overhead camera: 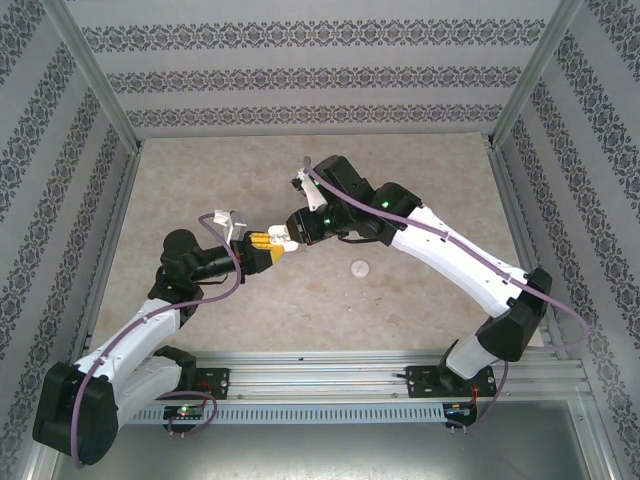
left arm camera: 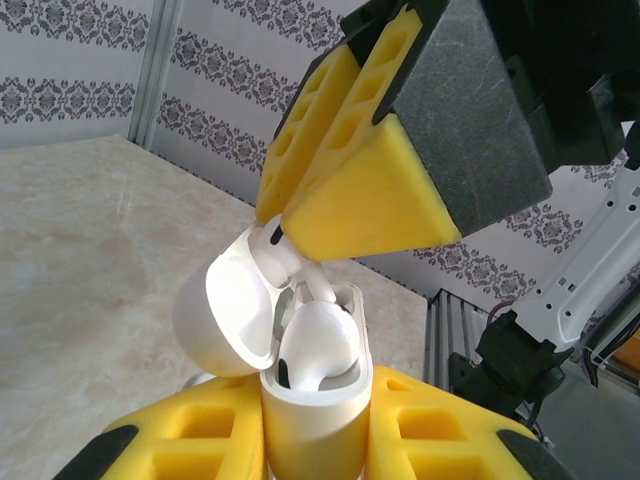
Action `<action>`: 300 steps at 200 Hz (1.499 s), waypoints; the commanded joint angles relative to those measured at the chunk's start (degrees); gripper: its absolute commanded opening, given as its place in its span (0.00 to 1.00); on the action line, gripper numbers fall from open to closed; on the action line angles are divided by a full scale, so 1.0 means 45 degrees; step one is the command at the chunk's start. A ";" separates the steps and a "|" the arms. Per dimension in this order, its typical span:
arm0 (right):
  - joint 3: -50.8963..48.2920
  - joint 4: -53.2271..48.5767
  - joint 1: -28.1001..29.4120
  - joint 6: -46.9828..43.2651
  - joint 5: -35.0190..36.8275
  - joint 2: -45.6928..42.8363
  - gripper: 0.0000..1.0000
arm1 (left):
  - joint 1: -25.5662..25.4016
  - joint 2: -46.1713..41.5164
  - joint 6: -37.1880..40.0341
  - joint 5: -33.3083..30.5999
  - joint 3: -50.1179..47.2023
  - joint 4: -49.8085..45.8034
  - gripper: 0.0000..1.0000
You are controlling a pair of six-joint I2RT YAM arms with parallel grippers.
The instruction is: Insert the wireless bluetooth earbuds into the charging case
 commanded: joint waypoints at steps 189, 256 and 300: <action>-0.1969 0.2117 0.0293 -0.1618 -0.2671 -0.1349 0.23 | -0.0087 -0.0025 -0.0275 0.0581 0.0156 0.0872 0.16; -0.2270 0.2790 0.0280 -0.1794 -0.3692 -0.1352 0.25 | -0.0086 0.0187 -0.0461 0.0779 0.0237 0.1172 0.17; -0.2338 0.2844 0.0280 -0.1891 -0.3993 -0.1388 0.27 | -0.0085 0.0189 -0.0443 0.0800 0.0237 0.1192 0.17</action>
